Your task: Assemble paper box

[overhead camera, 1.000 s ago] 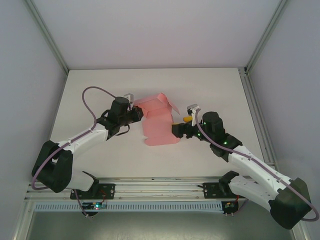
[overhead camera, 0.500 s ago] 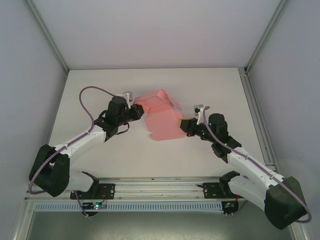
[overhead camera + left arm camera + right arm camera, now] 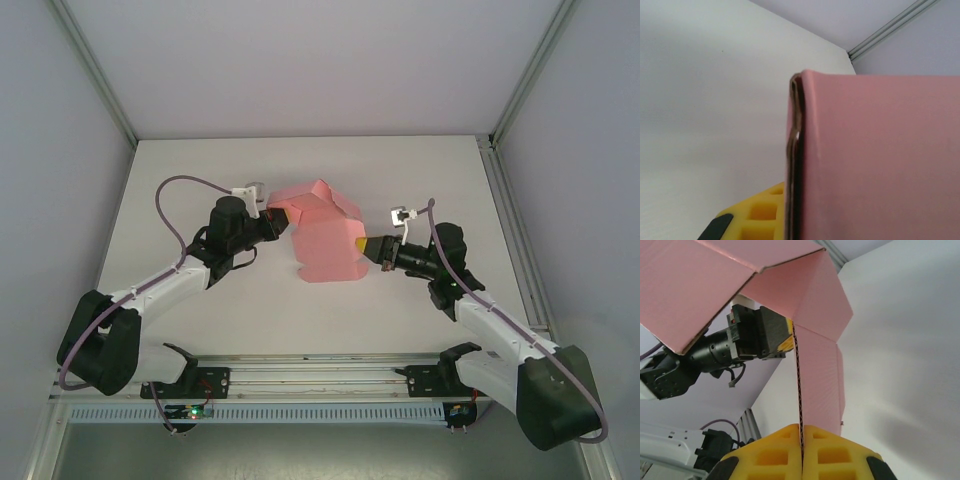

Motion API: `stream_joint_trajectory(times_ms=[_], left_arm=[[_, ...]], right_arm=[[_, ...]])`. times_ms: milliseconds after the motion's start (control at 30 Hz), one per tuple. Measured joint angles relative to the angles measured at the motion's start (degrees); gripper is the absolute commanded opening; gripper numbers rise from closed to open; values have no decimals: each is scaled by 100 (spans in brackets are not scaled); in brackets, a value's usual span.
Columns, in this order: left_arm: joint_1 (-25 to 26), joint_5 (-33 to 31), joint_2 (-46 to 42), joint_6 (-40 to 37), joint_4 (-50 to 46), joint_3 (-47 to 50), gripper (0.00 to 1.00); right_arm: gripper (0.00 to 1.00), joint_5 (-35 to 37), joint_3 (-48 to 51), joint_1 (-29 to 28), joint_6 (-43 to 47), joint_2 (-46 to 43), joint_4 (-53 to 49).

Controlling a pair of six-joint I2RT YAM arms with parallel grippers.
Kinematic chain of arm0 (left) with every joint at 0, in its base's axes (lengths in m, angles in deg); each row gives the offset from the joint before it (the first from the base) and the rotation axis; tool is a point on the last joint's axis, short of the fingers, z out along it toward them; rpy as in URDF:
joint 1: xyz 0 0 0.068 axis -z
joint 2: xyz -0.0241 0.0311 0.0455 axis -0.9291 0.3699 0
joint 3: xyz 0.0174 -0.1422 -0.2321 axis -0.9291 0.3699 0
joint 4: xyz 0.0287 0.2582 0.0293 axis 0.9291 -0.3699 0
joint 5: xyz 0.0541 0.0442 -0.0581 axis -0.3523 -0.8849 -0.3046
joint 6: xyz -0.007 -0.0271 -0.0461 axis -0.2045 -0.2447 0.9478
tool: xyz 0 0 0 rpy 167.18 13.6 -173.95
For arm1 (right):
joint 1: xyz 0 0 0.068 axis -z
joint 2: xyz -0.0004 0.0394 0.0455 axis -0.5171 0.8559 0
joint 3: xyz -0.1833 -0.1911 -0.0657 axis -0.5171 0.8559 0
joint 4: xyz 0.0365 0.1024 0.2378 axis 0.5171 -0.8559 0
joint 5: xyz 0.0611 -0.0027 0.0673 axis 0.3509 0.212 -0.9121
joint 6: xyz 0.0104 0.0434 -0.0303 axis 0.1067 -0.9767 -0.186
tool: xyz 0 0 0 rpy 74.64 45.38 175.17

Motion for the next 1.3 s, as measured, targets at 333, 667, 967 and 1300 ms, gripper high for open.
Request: stream_joint_trajectory(times_ms=[333, 667, 967, 1300], left_arm=[[13, 251, -446, -645, -179, -11, 0], [17, 330, -442, -1152, -623, -13, 0], [17, 358, -146, -1150, -789, -199, 0], [11, 297, -7, -1123, -946, -286, 0]], right_arm=[[93, 837, -1029, 0, 1674, -1285, -2944], [73, 2205, -2437, 57, 3178, -1443, -4214], [53, 1617, -2949, -317, 4033, 223, -4693], [47, 1648, -3296, -1029, 4439, 938, -4800]])
